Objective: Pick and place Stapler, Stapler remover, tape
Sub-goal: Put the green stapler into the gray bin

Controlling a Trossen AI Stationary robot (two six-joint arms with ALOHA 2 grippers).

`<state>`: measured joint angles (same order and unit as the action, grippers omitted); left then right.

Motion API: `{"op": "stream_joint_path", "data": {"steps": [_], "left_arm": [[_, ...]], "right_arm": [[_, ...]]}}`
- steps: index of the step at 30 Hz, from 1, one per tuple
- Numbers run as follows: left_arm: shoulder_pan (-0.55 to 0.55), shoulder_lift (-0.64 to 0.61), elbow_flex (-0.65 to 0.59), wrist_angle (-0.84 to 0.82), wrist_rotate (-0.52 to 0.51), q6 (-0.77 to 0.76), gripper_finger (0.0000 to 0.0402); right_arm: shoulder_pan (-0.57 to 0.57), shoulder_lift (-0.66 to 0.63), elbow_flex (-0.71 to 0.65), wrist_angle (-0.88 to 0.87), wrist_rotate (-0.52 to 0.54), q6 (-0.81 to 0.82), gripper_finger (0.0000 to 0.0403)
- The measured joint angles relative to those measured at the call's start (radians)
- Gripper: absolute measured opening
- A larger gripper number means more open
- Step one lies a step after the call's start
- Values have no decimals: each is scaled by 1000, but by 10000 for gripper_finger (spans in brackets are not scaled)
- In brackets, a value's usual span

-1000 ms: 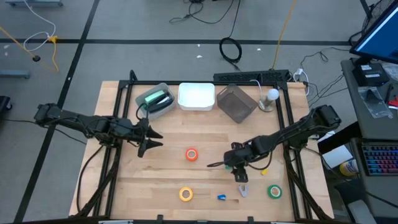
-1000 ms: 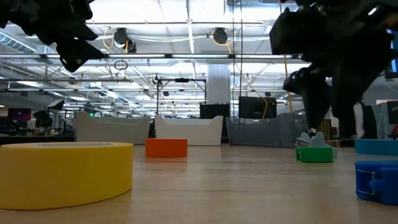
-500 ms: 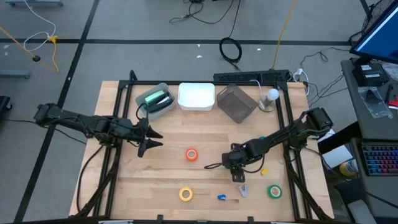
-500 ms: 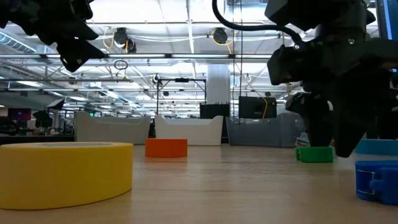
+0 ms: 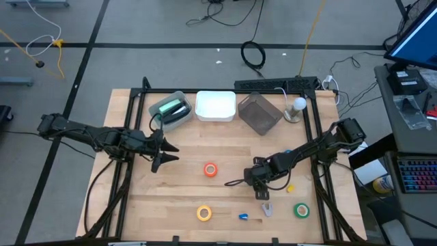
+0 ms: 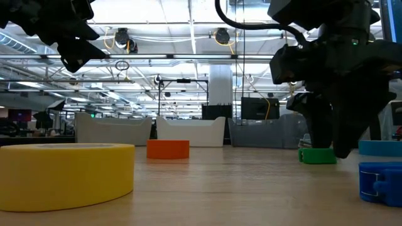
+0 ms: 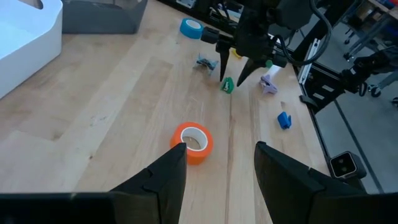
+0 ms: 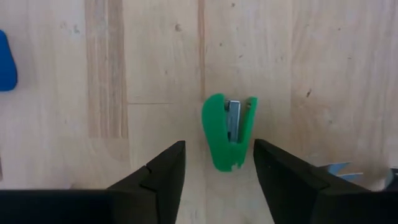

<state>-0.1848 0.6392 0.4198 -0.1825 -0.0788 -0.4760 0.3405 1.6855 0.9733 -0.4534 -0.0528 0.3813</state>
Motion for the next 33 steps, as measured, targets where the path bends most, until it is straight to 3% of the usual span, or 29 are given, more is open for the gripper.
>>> {"op": "stream_joint_path", "data": {"steps": [17,22,27,33], "left_arm": [[0,0,0,0,-1,0,186],[0,0,0,0,-13,-5,186],[0,0,0,1,-84,-93,186],[0,0,0,7,-97,-164,186]], "right_arm": [[0,-1,0,8,0,26,49],[0,-1,0,8,0,26,45],[0,-1,0,8,0,26,44],[-4,-34,-1,24,-3,26,41]]}}
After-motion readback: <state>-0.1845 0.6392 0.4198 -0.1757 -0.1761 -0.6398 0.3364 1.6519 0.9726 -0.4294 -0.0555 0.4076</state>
